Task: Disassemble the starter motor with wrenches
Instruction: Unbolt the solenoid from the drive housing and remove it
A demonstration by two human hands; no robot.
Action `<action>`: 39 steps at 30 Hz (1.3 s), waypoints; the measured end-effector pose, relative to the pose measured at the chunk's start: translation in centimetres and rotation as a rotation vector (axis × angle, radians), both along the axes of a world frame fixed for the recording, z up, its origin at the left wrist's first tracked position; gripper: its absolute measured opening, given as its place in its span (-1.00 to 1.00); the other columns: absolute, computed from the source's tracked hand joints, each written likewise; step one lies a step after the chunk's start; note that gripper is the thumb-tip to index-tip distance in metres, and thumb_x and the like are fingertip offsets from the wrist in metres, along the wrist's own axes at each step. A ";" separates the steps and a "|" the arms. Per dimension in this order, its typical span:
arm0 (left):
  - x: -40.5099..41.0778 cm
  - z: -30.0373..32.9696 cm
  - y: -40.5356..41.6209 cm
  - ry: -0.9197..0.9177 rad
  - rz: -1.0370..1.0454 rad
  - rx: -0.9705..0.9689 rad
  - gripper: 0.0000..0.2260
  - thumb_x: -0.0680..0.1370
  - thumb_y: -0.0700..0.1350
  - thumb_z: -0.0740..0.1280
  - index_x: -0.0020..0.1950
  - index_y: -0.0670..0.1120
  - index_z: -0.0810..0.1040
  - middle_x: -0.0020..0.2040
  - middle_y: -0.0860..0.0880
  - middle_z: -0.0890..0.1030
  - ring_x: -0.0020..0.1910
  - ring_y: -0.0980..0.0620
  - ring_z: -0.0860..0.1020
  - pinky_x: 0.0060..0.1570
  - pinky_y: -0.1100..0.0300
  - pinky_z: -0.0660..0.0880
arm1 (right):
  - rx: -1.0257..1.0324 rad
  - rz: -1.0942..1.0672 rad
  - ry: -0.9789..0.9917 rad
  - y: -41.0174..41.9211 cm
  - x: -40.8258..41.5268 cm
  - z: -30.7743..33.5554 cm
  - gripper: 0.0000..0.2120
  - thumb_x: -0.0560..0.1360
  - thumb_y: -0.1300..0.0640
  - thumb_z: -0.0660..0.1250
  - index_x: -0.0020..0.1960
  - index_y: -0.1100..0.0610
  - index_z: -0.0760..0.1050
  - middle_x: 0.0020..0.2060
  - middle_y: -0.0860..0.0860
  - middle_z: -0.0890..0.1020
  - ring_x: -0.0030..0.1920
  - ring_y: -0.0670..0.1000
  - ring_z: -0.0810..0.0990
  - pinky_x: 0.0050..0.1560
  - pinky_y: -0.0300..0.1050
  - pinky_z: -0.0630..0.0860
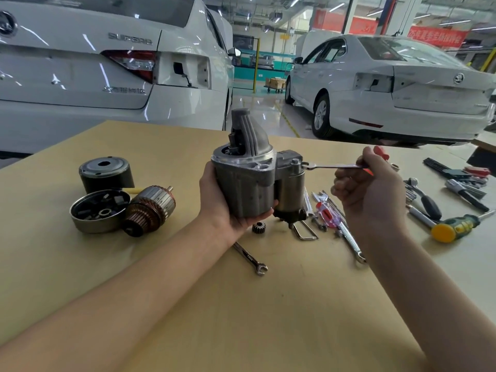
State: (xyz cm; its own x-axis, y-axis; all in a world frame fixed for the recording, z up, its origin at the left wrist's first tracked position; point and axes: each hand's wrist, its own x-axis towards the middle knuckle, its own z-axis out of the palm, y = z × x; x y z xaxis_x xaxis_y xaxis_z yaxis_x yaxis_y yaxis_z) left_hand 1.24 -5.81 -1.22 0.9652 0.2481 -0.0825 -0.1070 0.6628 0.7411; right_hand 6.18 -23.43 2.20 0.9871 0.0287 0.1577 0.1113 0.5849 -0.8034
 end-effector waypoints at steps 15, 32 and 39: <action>-0.2 0.1 -0.4 0.042 0.065 0.013 -0.49 0.53 0.24 0.12 -0.23 -0.07 0.71 -0.23 -0.17 0.70 -0.38 -0.24 0.65 -0.48 0.13 0.56 | -0.145 -0.135 -0.226 1.2 -3.0 -0.2 -0.72 0.53 0.06 0.36 -0.32 0.14 0.51 -0.45 0.14 0.64 -0.46 0.11 0.65 -0.43 -0.14 0.57; -0.5 0.3 -0.2 0.091 0.076 -0.008 -0.51 0.54 0.25 0.13 -0.16 -0.08 0.69 -0.24 -0.18 0.70 -0.38 -0.24 0.66 -0.48 0.12 0.55 | -0.264 -0.185 -0.633 2.2 -3.9 -1.1 -0.79 0.57 0.08 0.29 -0.21 0.11 0.58 -0.37 0.07 0.67 -0.36 0.08 0.69 -0.34 -0.11 0.61; -0.6 0.4 -0.3 0.093 0.079 -0.012 -0.51 0.54 0.25 0.13 -0.04 -0.10 0.66 -0.28 -0.17 0.70 -0.41 -0.21 0.66 -0.49 0.12 0.55 | -0.824 -0.586 -1.281 1.4 -3.2 -1.8 -0.67 0.59 0.14 0.26 -0.24 0.28 0.64 -0.42 0.06 0.64 -0.43 -0.08 0.53 -0.36 -0.37 0.41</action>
